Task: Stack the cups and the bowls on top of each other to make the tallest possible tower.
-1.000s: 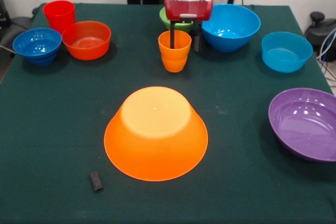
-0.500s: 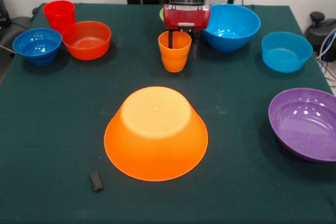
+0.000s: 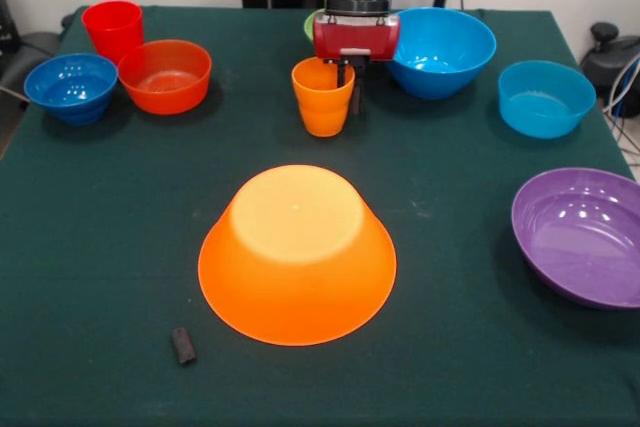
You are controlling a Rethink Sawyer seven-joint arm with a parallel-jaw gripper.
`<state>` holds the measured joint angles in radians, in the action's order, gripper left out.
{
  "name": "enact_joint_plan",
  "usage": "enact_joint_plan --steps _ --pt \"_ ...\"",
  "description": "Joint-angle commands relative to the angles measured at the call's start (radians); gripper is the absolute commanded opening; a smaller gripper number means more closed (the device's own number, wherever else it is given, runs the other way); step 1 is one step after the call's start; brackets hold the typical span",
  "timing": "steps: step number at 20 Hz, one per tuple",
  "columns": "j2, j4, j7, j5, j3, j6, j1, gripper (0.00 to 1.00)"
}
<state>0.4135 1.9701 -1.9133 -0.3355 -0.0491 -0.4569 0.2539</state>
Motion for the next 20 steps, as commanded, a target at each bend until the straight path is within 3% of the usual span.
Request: enact_joint_plan --steps 1,11,20 --pt "-0.034 -0.106 -0.083 0.017 0.049 0.142 -0.011 0.00" --pt "0.017 -0.075 -0.104 0.030 0.079 0.188 -0.004 0.00" --pt "0.246 0.046 -0.106 0.011 0.152 0.354 0.052 0.00"
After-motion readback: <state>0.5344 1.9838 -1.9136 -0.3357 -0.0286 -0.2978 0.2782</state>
